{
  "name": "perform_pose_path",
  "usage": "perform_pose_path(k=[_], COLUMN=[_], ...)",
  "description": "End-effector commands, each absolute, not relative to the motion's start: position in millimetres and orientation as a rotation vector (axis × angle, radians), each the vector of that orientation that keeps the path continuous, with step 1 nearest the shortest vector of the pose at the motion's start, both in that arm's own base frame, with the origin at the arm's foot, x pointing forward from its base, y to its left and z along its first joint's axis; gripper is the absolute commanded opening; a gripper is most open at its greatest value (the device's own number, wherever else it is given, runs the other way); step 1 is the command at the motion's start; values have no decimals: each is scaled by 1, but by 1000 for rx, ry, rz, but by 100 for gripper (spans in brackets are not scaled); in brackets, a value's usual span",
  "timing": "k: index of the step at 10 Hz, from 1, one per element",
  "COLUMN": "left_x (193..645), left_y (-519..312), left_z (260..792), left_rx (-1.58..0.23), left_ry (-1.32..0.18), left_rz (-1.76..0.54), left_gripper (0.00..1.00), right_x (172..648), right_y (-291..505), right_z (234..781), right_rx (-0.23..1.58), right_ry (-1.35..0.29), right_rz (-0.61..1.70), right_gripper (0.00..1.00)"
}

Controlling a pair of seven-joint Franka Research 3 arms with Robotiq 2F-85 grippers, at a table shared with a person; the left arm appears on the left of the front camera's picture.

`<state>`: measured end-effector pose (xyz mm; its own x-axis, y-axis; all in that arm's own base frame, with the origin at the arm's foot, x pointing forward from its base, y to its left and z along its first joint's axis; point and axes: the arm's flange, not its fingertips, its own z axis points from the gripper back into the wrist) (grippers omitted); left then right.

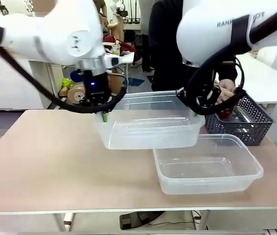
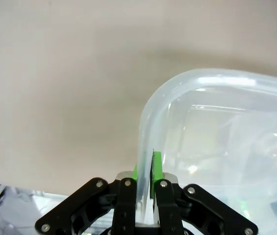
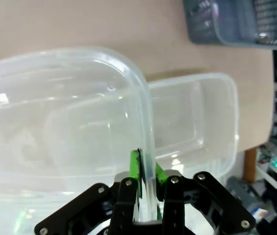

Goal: Sort the waste into each basket.
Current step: Pick up the Organizing box on the left side of the table and lift it.

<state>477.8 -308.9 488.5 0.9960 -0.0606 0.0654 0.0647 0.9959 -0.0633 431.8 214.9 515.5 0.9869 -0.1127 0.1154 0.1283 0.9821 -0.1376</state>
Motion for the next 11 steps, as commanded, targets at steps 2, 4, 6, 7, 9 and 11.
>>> perform_pose_path(k=[2, 4, 6, 7, 9, 11], left_x=[499, 492, 487, 481, 502, 502], left_y=[-329, -314, -304, -298, -302, -302], left_z=[519, 520, 508, 504, 510, 510], left_rx=[-78, -107, -90, -110, -52, -52], left_ry=[-105, -96, -65, -53, -73, -73], left_rz=[-15, 18, 43, 18, -2, -2], left_gripper=[6, 6, 6, 6, 6, 6], right_x=[441, 454, 462, 466, 458, 458], right_y=[210, 203, 213, 221, 202, 202], right_z=[490, 488, 488, 491, 489, 489], right_rx=[-28, 3, 32, 29, -26, -26], right_ry=[-81, -72, -85, -117, -92, -92], right_rz=[-94, -122, -105, -146, -150, -150], right_gripper=[5, 5, 5, 5, 5, 5])
